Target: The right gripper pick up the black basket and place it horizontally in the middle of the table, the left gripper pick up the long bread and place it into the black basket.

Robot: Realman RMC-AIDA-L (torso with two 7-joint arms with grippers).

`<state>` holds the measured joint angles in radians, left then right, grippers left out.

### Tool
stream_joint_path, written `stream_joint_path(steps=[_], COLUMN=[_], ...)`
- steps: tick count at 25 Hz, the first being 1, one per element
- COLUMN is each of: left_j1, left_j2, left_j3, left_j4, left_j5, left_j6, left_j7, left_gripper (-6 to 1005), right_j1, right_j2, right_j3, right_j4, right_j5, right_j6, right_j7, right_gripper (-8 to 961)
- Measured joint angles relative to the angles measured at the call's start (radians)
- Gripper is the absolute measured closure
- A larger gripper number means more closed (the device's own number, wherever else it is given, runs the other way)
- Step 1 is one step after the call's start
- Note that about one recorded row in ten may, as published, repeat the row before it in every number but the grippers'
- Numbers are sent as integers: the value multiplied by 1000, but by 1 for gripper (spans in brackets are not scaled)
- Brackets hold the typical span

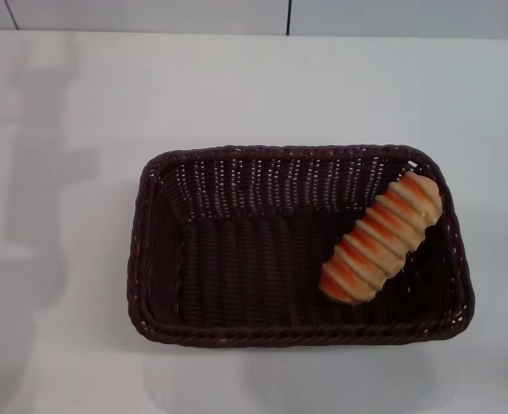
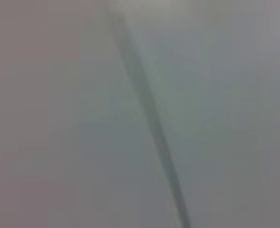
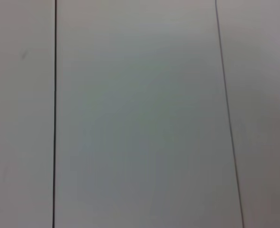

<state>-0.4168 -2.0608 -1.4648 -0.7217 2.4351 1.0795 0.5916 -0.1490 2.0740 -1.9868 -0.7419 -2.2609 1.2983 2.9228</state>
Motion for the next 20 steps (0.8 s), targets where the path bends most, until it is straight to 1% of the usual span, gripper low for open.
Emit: stream_joint_path(steps=[1, 2, 4, 6, 7, 8, 9, 11, 13, 14, 16, 19, 20], left_j1=[-3, -10, -24, -25, -25, -26, -32, -35, -35, -30, -26, -27, -28], left_j2=[2, 6, 19, 33, 33, 36, 32, 23, 21, 14, 11, 10, 5], left_j3=[-22, -46, -71, -74, -74, -74, -74, -75, -76, -79, -75, -74, -74], left_j4=[61, 120, 205, 261, 261, 296, 354, 387, 392, 401, 411, 413, 418], left_j5=[3, 3, 4, 5, 5, 5, 5, 6, 6, 6, 6, 6, 7], left_j6=[37, 48, 10, -66, -66, -86, -71, -50, -46, -40, -40, -40, -39], left_j7=[-146, -250, -388, -494, -494, -539, -561, -556, -554, -550, -510, -501, -478], left_gripper=[278, 277, 273, 270, 268, 267, 265, 243, 222, 211, 210, 209, 209], right_j1=[1, -1, -3, -5, -6, -6, -6, -6, -4, -3, -3, -2, -1], right_j2=[1, 1, 1, 2, 3, 3, 4, 5, 5, 6, 6, 7, 7], right_j3=[0, 0, 0, 1, 0, 0, -2, -6, -8, -9, -9, -9, -9], right_j4=[7, 13, 14, 17, 23, 23, 27, 32, 36, 38, 39, 40, 41], right_j5=[1, 3, 4, 6, 7, 7, 7, 7, 7, 7, 8, 8, 8], right_j6=[14, 32, 40, 50, 57, 57, 60, 63, 63, 63, 63, 63, 64], right_j7=[-1, -1, -1, -1, -1, -1, -1, -2, -2, -2, -3, -4, -4], right_gripper=[115, 115, 116, 116, 116, 117, 117, 118, 119, 120, 121, 122, 122])
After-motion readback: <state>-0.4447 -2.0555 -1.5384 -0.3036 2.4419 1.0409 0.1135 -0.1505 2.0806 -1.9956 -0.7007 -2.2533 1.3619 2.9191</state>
